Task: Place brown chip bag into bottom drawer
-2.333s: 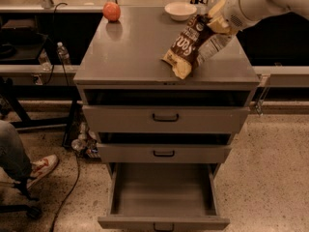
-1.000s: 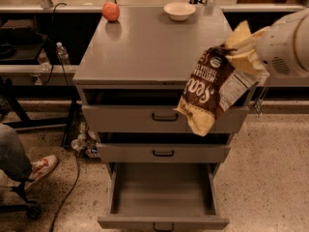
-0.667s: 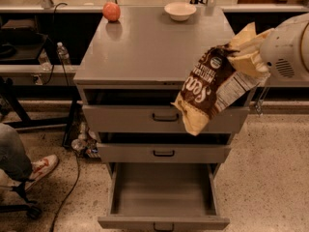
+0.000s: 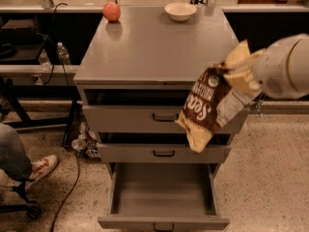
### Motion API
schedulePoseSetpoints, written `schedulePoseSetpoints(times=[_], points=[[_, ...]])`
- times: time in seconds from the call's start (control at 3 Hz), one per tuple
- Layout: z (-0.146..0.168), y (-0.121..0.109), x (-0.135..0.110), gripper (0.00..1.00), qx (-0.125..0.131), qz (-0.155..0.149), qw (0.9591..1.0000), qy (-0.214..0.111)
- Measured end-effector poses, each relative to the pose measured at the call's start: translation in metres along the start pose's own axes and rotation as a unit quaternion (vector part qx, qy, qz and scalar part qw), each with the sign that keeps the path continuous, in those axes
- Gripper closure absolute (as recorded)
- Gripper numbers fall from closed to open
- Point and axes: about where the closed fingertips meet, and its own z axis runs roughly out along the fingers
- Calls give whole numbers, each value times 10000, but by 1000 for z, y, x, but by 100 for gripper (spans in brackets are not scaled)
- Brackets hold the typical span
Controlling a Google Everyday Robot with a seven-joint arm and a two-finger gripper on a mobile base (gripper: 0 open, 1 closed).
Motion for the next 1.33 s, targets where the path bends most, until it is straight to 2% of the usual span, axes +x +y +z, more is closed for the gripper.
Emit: schedulePoseSetpoints(times=[0.33, 0.67, 1.0, 1.33], points=[[41, 43, 67, 100, -411, 309, 9978, 422], [75, 104, 149, 100, -785, 657, 9891, 1055], [75, 102, 146, 100, -765, 642, 9896, 1030], [80, 104, 151, 100, -815, 727, 9884, 1051]])
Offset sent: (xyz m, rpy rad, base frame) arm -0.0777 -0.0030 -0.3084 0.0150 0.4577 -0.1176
